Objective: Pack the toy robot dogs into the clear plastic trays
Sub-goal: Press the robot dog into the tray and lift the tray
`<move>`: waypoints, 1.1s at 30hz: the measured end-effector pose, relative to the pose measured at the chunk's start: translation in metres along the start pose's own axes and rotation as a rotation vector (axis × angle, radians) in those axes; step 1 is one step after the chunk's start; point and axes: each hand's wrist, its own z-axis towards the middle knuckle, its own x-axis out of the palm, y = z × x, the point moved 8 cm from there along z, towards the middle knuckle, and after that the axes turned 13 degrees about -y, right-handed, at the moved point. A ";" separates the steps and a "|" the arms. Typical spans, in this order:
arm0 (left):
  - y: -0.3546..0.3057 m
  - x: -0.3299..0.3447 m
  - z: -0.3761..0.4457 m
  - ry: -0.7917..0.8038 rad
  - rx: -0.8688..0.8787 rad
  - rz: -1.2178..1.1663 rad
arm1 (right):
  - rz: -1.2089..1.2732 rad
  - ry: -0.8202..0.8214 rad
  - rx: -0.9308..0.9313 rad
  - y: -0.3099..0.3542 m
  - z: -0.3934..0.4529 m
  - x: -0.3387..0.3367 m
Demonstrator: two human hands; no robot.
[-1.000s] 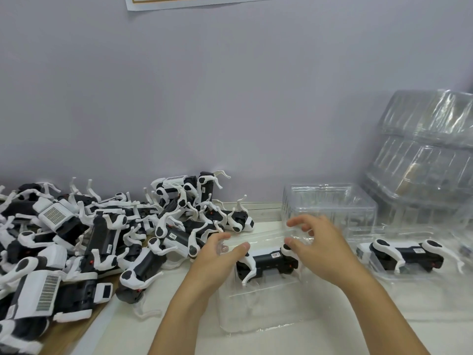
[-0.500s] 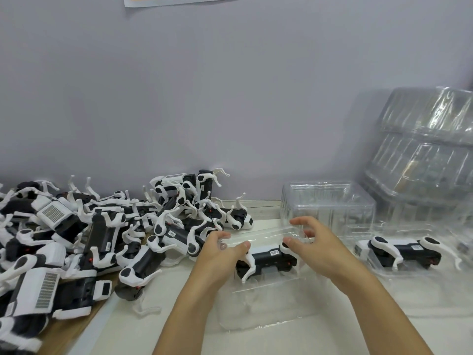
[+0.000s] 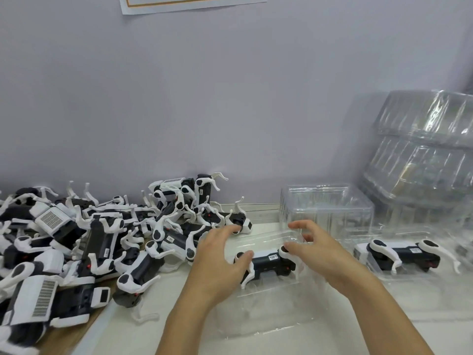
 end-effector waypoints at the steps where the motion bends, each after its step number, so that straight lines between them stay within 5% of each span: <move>1: -0.009 0.001 -0.002 0.038 0.070 0.015 | 0.005 -0.008 0.002 -0.001 0.000 -0.001; 5: -0.016 0.019 -0.015 0.302 0.133 0.224 | 0.007 -0.025 -0.014 0.000 0.001 -0.002; 10: -0.012 0.028 -0.020 0.384 0.130 0.397 | -0.013 -0.025 -0.041 0.001 0.002 -0.002; 20: -0.024 0.020 -0.016 0.246 0.260 0.446 | 0.005 -0.034 -0.070 0.007 0.000 -0.005; 33: -0.052 0.002 -0.014 0.106 0.409 0.411 | 0.413 -0.416 -0.161 0.025 0.002 -0.046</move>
